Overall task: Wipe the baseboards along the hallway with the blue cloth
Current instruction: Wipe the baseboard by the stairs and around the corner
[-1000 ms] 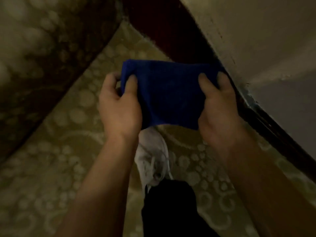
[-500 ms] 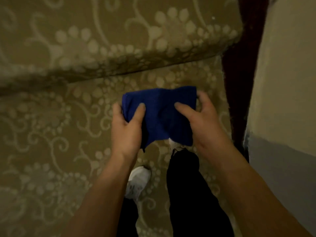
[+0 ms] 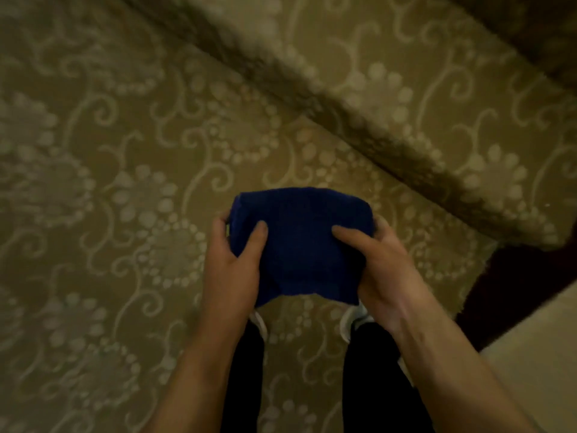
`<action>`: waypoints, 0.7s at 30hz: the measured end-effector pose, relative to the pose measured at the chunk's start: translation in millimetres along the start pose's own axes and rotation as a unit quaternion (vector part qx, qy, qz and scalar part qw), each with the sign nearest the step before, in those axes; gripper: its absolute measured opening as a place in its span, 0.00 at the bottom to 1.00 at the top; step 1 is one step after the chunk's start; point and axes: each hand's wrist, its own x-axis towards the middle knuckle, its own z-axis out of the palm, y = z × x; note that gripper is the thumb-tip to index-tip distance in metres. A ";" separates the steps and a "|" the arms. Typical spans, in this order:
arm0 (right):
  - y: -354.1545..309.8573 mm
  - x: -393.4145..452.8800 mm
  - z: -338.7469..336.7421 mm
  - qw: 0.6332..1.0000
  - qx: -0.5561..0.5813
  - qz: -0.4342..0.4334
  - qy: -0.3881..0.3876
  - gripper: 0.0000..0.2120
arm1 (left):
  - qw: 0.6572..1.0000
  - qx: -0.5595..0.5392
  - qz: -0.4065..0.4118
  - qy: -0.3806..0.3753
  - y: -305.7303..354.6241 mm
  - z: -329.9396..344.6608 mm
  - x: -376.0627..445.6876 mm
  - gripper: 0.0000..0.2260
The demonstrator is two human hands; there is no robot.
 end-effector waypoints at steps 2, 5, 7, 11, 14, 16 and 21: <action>-11.6 -15.2 59.7 0.999 -0.015 -0.014 -0.042 0.21 | 0.999 -0.025 -0.003 0.031 29.1 -44.7 5.9 0.16; -25.2 -29.9 146.9 0.993 -0.042 -0.009 -0.108 0.21 | 0.993 -0.090 0.006 0.076 83.0 -104.5 15.8 0.15; -36.6 -33.2 200.8 0.988 -0.073 0.002 -0.134 0.20 | 0.986 -0.136 0.023 0.099 115.2 -137.7 27.0 0.14; -47.5 -20.1 282.2 0.968 -0.122 0.044 -0.217 0.17 | 0.968 -0.202 0.056 0.135 153.2 -186.7 57.2 0.17; -43.2 4.1 319.5 0.955 -0.149 0.061 -0.251 0.17 | 0.960 -0.208 0.063 0.176 157.3 -210.7 83.8 0.17; -39.8 19.9 336.6 0.950 -0.185 0.025 -0.249 0.19 | 0.960 -0.197 0.051 0.191 155.6 -222.8 100.4 0.17; -57.6 48.5 389.0 0.940 -0.245 -0.045 -0.233 0.17 | 0.956 -0.203 -0.006 0.212 179.4 -250.3 134.1 0.16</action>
